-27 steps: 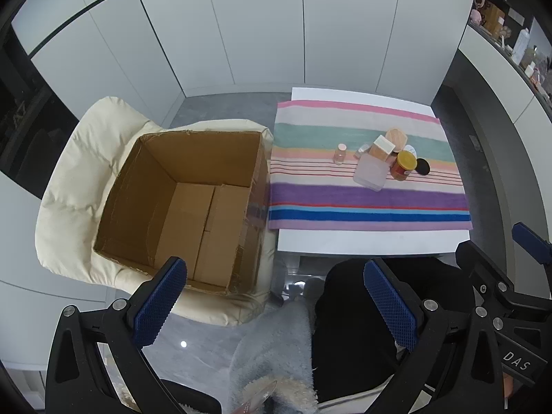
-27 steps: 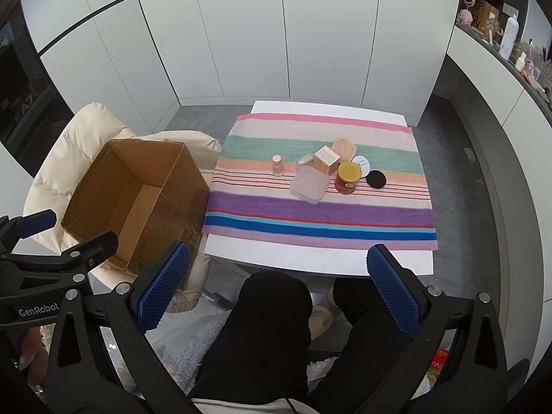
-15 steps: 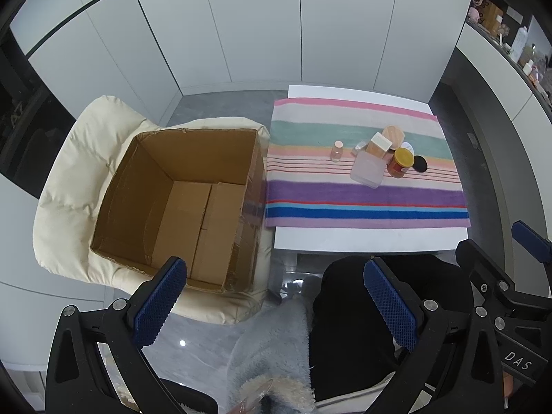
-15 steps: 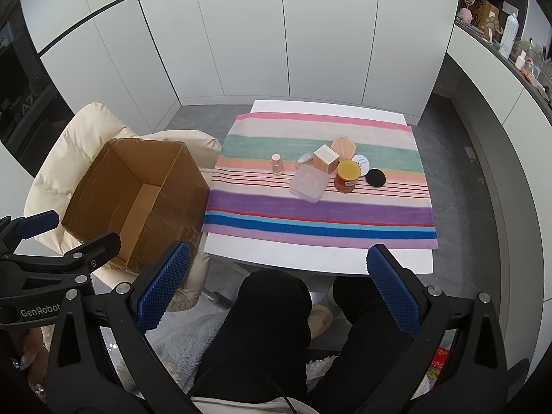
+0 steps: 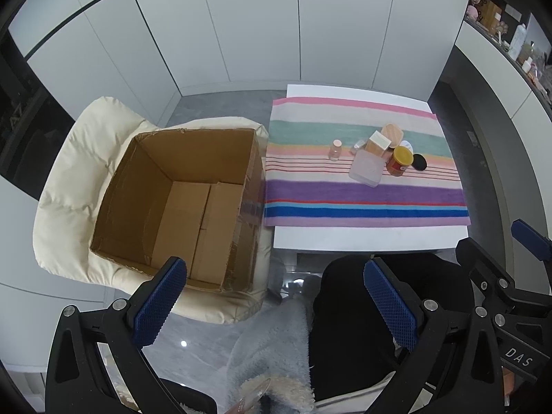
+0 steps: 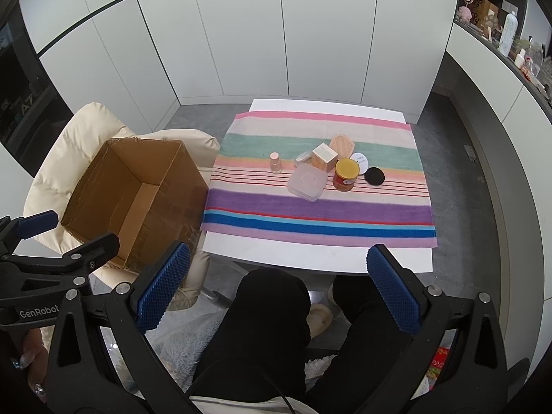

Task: Organize objects

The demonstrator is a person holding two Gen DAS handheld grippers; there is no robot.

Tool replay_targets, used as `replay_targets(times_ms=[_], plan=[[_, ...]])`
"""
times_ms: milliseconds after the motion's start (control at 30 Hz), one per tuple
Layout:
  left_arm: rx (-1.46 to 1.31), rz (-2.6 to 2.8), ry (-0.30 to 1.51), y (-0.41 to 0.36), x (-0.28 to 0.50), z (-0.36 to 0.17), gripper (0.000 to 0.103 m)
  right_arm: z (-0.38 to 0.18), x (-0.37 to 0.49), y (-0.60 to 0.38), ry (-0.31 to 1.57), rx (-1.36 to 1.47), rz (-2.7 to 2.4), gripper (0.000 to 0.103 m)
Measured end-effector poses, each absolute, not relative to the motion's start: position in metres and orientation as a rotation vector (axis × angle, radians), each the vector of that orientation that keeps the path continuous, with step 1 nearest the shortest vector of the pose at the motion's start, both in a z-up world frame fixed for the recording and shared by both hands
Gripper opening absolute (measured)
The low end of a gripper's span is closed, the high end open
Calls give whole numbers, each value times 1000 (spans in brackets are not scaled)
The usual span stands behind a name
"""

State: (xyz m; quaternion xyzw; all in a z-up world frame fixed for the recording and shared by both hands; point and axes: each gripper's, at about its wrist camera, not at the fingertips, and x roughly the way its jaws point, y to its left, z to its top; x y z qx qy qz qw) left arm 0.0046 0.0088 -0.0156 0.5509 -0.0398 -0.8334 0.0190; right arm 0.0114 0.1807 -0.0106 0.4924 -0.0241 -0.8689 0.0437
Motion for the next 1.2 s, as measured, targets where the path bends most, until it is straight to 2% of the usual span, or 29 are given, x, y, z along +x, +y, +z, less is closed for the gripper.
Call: replay_targets(times_ms=[467, 800, 1200], plan=[[1692, -2586, -154, 30, 3, -16, 103, -17, 6, 215, -111, 1526, -2682, 103], [1703, -2590, -248, 78, -2, -21, 103, -17, 5, 265, -203, 1526, -2740, 103], [1670, -2638, -273, 133, -10, -10, 103, -21, 4, 319, -276, 1527, -2771, 103]])
